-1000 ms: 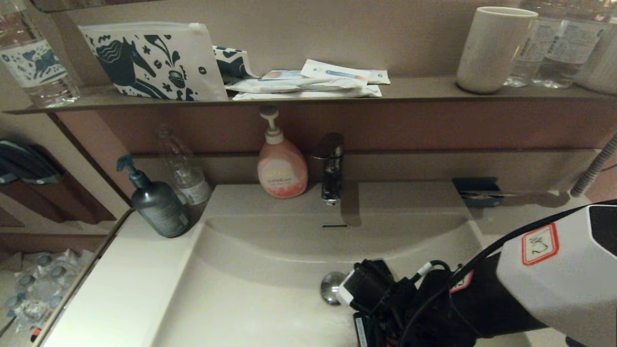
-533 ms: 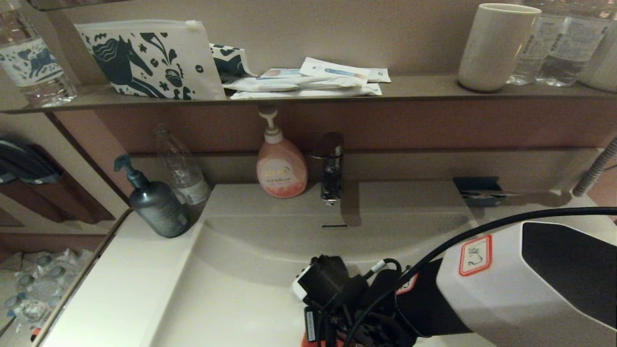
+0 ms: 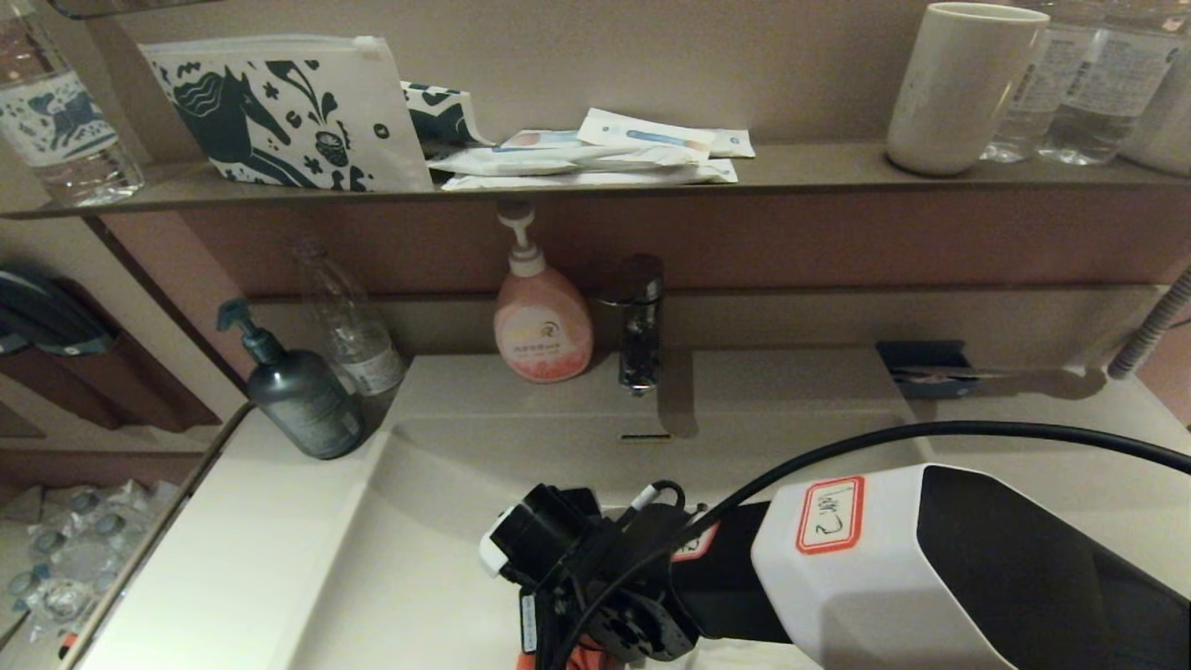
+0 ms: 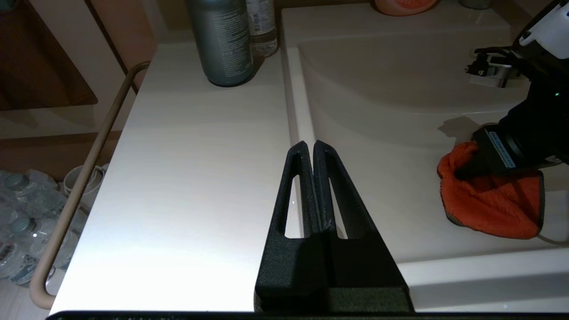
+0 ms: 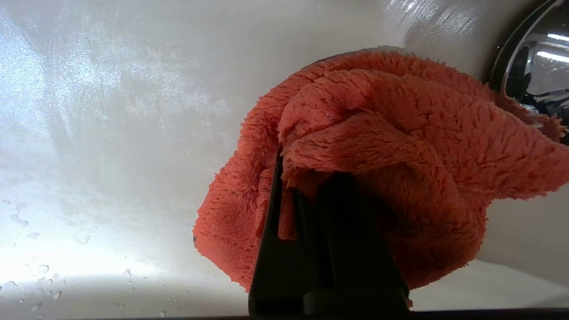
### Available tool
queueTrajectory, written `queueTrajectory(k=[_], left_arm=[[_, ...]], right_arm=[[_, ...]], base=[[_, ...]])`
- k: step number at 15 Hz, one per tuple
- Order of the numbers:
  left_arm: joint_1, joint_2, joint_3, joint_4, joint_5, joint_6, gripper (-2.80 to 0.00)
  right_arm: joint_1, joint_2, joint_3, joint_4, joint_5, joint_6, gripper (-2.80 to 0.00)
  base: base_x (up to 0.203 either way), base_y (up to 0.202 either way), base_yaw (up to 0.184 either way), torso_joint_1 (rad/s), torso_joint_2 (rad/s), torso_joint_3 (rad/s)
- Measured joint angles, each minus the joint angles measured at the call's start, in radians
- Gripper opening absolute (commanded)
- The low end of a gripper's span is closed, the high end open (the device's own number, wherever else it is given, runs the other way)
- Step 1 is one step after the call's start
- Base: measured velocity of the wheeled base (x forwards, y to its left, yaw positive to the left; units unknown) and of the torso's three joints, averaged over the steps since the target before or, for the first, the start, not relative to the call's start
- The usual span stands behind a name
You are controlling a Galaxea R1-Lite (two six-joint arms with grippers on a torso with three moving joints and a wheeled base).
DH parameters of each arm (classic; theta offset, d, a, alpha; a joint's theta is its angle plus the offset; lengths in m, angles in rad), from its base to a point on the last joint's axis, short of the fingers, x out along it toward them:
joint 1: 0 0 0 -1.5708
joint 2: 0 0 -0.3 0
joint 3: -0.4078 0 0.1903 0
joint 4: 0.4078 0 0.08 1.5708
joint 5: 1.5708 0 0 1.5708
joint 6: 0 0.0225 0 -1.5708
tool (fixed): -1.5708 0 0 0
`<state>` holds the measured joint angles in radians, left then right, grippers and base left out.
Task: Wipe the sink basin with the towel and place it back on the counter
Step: Wipe the sink
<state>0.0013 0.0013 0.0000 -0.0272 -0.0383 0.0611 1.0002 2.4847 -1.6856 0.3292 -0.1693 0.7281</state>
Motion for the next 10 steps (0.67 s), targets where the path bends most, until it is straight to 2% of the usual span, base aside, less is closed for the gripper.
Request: queueTrajectory(k=[2,5,10], left_arm=[[0.000,0.000,0.000,0.000,0.000,0.000,-2.80],[0.000,0.000,0.000,0.000,0.000,0.000,-2.80],[0.000,0.000,0.000,0.000,0.000,0.000,-2.80]], right_arm=[[-0.004,-0.012,0.021,0.033,-0.003,0.017,-2.80],[-0.023,-0.067,0.151,0.059,-0.053,0.027,-2.80],[-0.138,-0.204,0.428,0.078,-0.176,0.015,-2.80]], base=[[0.000,0.000,0.000,0.000,0.00,0.000],[0.000,0.000,0.000,0.000,0.00,0.000],[0.000,0.000,0.000,0.000,0.00,0.000]])
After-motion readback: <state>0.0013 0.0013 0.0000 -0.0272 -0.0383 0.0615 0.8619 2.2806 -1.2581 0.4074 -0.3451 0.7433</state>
